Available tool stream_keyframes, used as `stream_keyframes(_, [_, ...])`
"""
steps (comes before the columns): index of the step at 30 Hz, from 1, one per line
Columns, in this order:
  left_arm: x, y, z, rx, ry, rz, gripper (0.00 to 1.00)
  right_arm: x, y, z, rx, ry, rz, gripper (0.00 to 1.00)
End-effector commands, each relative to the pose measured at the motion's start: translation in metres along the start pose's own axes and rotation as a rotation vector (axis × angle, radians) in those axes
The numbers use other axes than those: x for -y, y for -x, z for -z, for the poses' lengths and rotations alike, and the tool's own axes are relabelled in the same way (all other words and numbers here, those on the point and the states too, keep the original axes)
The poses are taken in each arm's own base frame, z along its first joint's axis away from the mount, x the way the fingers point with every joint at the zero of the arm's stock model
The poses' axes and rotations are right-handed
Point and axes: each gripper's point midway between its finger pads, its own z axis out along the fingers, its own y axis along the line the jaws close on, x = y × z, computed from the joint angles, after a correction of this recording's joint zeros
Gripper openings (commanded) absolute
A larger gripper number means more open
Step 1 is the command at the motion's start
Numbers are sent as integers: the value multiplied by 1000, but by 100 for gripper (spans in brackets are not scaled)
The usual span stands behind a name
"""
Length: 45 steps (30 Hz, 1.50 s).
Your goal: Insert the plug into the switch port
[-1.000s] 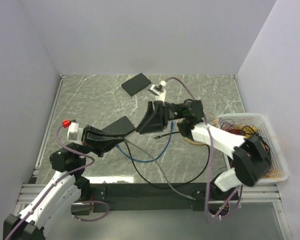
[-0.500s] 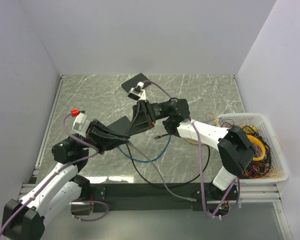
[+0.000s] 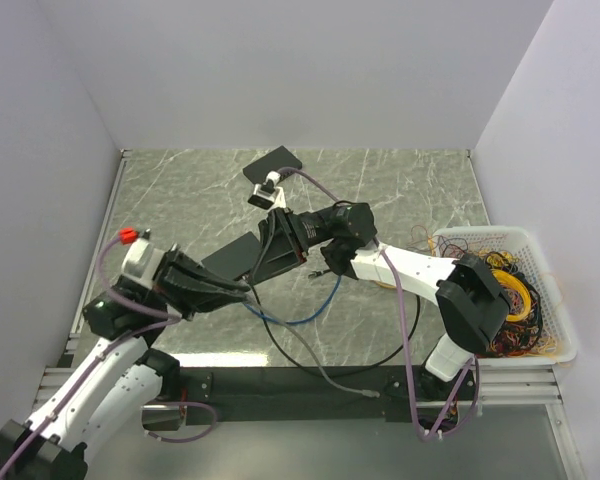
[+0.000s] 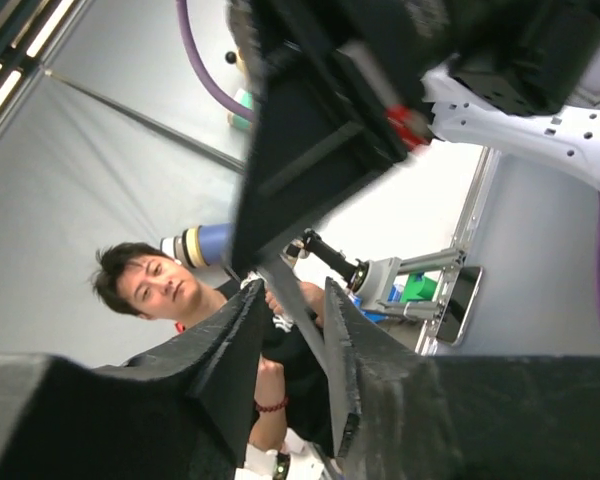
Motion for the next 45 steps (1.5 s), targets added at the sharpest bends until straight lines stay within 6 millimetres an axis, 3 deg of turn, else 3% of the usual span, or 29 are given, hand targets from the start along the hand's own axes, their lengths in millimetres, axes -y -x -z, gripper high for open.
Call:
stream_keyframes(1, [59,35,-3,103,-185,-397,1,-56,-34,1,-87,188,483,43])
stream_keyframes(8, [63,39,-4,109,-184,-421,1,-70,-44,-10,-127,227,504,45])
stream_keyframes(15, [68,38,-1,140,-236,-407,1,-77,-55,-22,-162,268,492,34])
stream_keyframes(24, [69,40,-2,147,-243,-417,1,-74,-59,-23,-161,273,483,24])
stream_keyframes(34, [71,40,-1,153,-250,-429,1,-72,-66,-29,-188,284,480,36])
stream_keyframes(45, [77,41,-1,152,-271,-439,1,-71,-60,-27,-157,284,478,31])
